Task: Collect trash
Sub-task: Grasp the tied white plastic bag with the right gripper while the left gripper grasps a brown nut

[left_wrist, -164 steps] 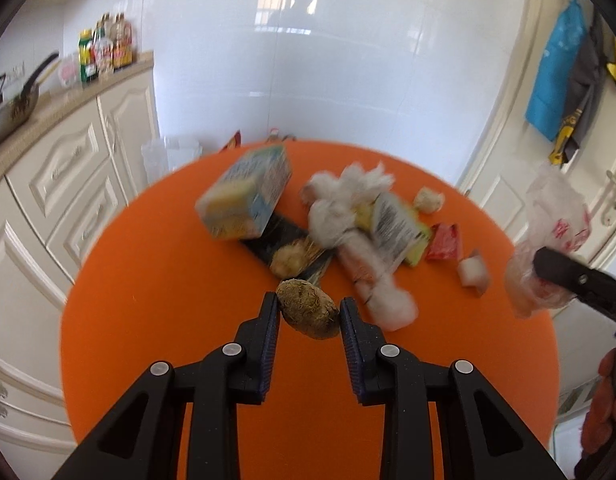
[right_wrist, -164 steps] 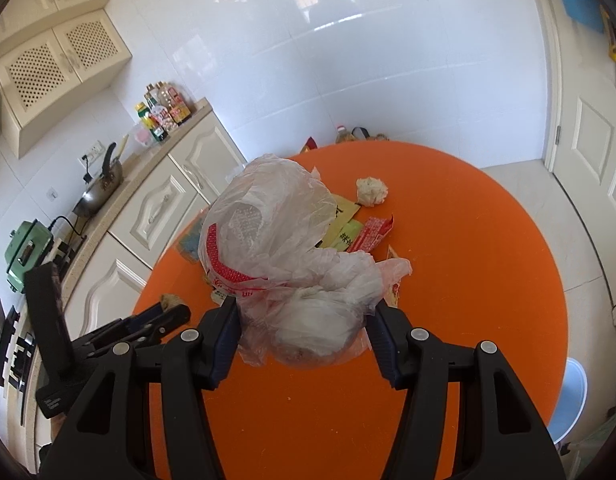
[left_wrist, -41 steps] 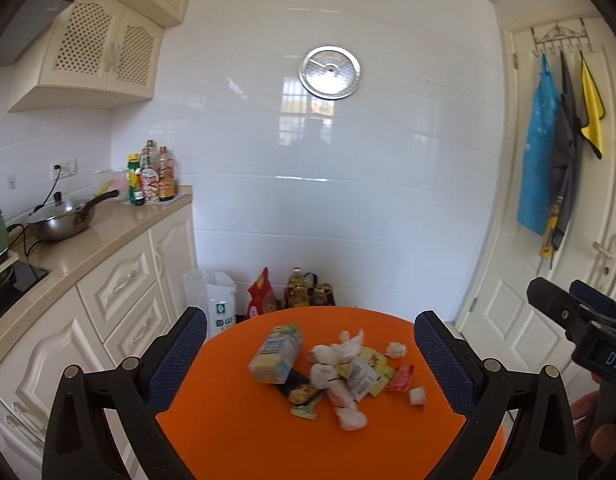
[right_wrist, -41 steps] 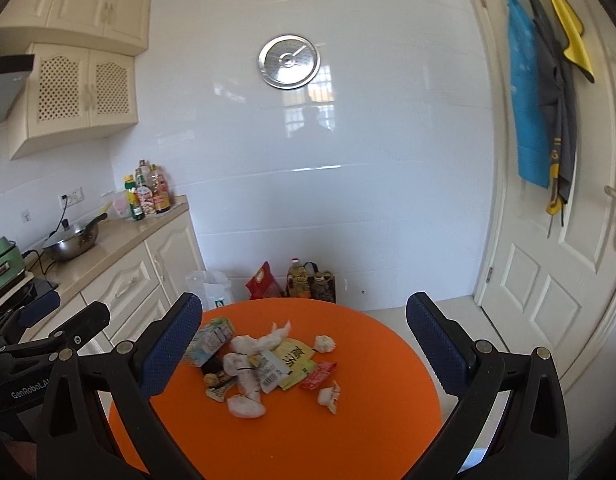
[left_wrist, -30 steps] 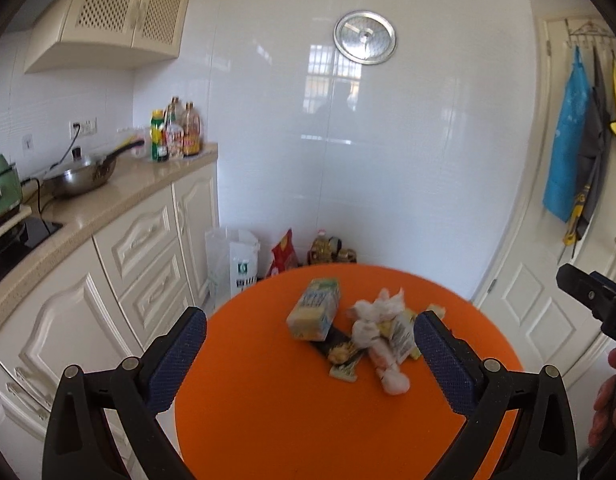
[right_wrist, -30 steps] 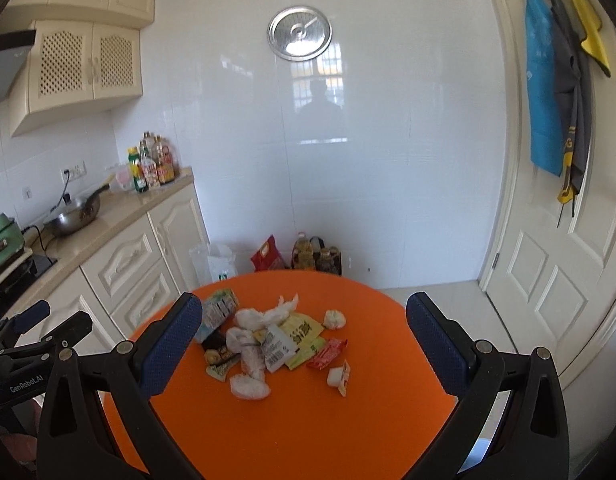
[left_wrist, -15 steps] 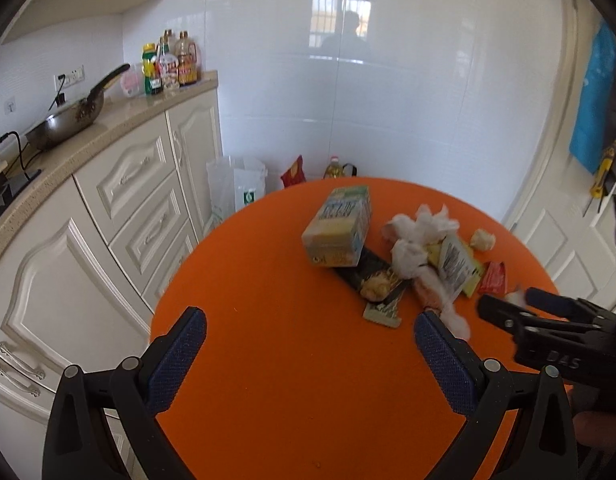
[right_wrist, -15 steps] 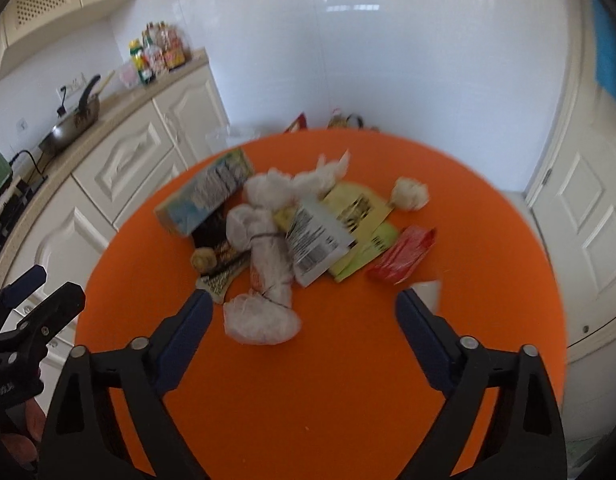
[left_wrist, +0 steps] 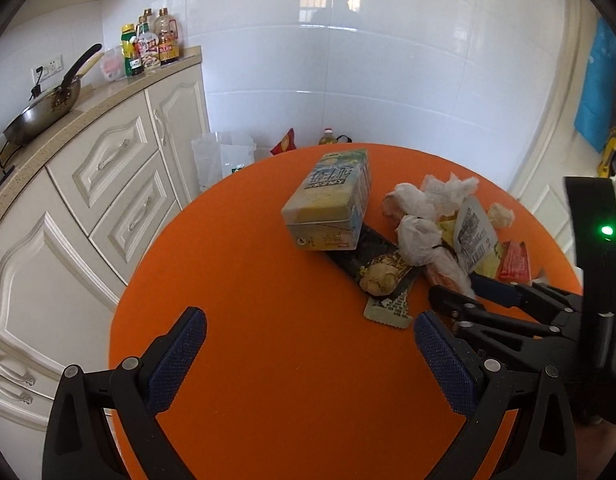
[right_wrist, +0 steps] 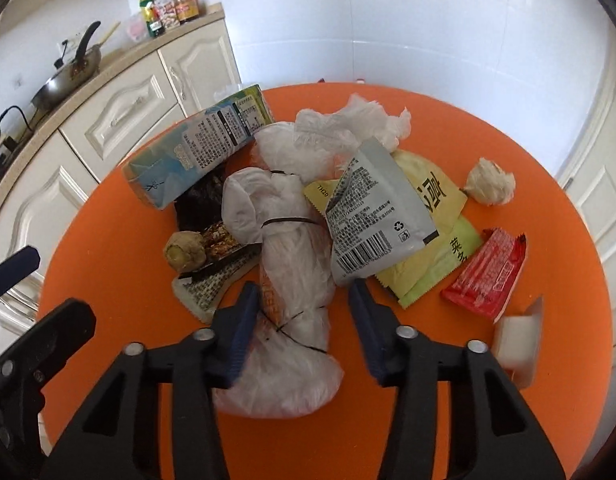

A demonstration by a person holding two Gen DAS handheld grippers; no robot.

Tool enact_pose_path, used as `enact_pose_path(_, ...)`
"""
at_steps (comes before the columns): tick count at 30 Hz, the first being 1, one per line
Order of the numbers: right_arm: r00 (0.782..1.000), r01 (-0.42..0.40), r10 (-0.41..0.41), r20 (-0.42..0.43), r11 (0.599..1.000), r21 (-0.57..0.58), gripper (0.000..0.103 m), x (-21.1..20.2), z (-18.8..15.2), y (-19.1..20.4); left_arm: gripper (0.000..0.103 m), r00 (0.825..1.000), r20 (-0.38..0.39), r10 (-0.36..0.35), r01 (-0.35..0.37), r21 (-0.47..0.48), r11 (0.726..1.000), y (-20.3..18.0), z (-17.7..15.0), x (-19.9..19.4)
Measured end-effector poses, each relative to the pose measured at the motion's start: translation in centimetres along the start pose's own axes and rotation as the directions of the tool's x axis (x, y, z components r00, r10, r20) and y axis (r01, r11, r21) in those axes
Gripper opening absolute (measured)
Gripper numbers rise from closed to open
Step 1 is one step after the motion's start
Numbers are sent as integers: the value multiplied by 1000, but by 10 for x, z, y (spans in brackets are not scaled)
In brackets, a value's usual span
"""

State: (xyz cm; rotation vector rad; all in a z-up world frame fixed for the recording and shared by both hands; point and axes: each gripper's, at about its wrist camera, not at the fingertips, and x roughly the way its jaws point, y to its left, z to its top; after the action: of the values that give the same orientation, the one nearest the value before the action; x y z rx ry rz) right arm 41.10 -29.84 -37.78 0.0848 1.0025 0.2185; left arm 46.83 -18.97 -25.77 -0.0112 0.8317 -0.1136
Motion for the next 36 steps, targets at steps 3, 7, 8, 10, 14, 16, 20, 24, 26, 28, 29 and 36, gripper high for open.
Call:
enact_pose_path(3, 998, -63, 63, -1, 997, 48, 32, -7, -7, -16, 102, 1000, 1, -10, 10, 13, 1000, -7, 1, 9)
enact_pose_path(7, 993, -122, 122, 3, 987, 108, 32, -17, -19, -32, 102, 999, -7, -34, 35, 43, 998, -18, 4, 32)
enact_pose_path(8, 992, -128, 129, 4, 985, 117, 32, -20, -21, -35, 102, 999, -13, -37, 38, 48, 998, -20, 5, 39)
enact_pose_path(10, 989, -149, 149, 6, 979, 137, 32, -24, -27, -41, 100, 998, -34, -48, 50, 56, 997, -22, 10, 59)
enact_pose_path(14, 982, -188, 189, 11, 968, 167, 32, -29, -32, -48, 93, 996, -70, -57, 60, 47, 997, -21, 15, 90)
enact_pose_path(16, 981, -194, 195, 10, 966, 170, 32, -30, -34, -48, 78, 992, -98, -74, 77, 31, 997, -19, 15, 104)
enact_pose_path(20, 980, -198, 199, 6, 967, 164, 32, -30, -30, -43, 53, 990, -99, -104, 104, -6, 995, -16, 23, 117)
enact_pose_path(24, 980, -198, 200, 4, 967, 163, 32, -33, -35, -44, 37, 982, -106, -156, 154, -22, 988, -14, 31, 130)
enact_pose_path(26, 980, -197, 200, 3, 967, 162, 32, -34, -35, -44, 37, 982, -103, -157, 155, -30, 987, -9, 36, 137)
enact_pose_path(28, 980, -196, 198, 2, 967, 164, 32, -35, -35, -44, 39, 984, -93, -155, 151, -44, 987, -3, 40, 141)
enact_pose_path(29, 980, -197, 199, 2, 966, 165, 32, -35, -35, -46, 40, 983, -94, -158, 154, -49, 987, -2, 41, 144)
enact_pose_path(36, 980, -194, 197, -3, 968, 161, 32, -35, -34, -45, 48, 981, -77, -179, 170, -104, 980, 24, 44, 159)
